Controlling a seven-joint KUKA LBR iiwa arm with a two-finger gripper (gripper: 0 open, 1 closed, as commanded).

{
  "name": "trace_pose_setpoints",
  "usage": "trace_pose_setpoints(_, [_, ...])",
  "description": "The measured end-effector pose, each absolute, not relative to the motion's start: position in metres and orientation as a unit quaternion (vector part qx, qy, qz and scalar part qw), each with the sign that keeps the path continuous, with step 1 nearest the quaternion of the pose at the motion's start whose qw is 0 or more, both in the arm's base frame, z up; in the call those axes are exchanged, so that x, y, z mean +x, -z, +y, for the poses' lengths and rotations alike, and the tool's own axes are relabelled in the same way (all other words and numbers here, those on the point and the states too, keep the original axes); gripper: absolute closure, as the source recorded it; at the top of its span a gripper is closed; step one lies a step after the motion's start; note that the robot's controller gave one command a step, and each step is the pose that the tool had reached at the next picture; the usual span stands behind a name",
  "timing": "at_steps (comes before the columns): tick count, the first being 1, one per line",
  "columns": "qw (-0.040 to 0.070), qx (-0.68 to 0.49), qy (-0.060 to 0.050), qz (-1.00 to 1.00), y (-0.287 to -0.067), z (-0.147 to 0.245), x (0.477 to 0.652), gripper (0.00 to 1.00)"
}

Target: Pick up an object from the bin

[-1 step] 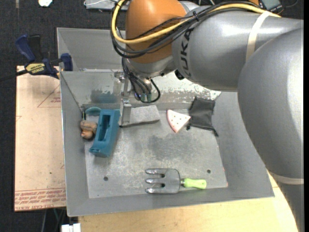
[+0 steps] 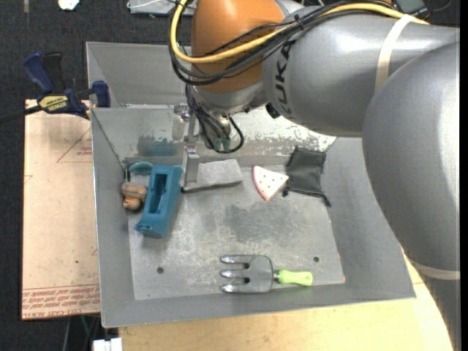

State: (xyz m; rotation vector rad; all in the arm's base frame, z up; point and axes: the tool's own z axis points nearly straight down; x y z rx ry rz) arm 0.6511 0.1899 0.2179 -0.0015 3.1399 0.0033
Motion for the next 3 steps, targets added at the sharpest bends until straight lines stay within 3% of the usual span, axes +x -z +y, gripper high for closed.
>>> trace_pose_setpoints(1, [-0.001, -0.023, -0.001, 1.000, -0.196, 0.232, 0.614, 0.00])
trace_pose_setpoints(2, [0.001, 0.109, -0.002, 0.994, -0.196, 0.230, 0.593, 0.00])
trace_pose_setpoints(3, [0.001, 0.099, -0.002, 0.995, -0.179, 0.240, 0.573, 0.00])
